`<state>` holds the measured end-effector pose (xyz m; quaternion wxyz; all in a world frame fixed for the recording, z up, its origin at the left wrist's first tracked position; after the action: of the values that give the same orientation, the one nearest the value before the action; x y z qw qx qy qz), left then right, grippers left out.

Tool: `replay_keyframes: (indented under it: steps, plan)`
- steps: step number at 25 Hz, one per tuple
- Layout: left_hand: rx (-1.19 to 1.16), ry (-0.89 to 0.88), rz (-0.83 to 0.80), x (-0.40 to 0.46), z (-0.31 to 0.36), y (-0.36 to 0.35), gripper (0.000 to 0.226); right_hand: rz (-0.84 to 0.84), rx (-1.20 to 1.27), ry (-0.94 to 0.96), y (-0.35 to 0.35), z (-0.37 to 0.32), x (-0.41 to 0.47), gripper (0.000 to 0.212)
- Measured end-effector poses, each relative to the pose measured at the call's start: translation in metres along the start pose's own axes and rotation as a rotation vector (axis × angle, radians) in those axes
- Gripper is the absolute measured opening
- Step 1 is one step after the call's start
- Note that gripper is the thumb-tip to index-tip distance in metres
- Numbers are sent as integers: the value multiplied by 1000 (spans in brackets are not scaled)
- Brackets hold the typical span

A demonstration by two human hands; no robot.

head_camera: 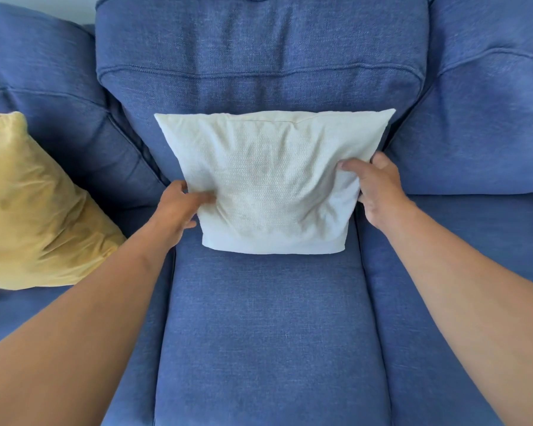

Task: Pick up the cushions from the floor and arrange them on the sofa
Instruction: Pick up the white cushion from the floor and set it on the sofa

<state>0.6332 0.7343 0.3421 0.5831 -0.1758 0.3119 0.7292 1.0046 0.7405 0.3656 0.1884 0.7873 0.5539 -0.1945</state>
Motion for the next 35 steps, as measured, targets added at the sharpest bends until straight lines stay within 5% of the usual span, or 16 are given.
replay_keyframes:
  steps: [4,7,13,25,29,33,35]
  plan:
    - [-344,-157,85,-2,58,4,42,47,18,114,4,-39,8,13]
    - [-259,-270,42,-3,88,2,9,31,-88,197,7,-56,11,6]
    - [-345,-320,163,-8,73,27,28,70,-57,173,24,-55,11,15]
    - [-362,-345,259,-8,92,22,6,131,-25,121,19,-60,7,12]
    - [-218,-287,367,-23,76,26,35,202,-130,112,30,-55,-6,11]
    - [-37,-242,340,-74,35,7,13,210,-310,54,36,-32,-42,33]
    - [98,-225,279,-107,14,-9,24,185,-406,64,42,-17,-71,37]
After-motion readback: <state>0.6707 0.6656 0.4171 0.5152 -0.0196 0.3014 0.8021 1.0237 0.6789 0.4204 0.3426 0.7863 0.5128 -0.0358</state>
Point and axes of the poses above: each hand's wrist, its own x-axis towards the middle knuckle, its own y-axis out of the back of the hand, z = x × y, the point moved 5 cm from there along x, towards the middle knuckle, and after that the axes turned 6 degrees about -x, right-handed, at the moved point
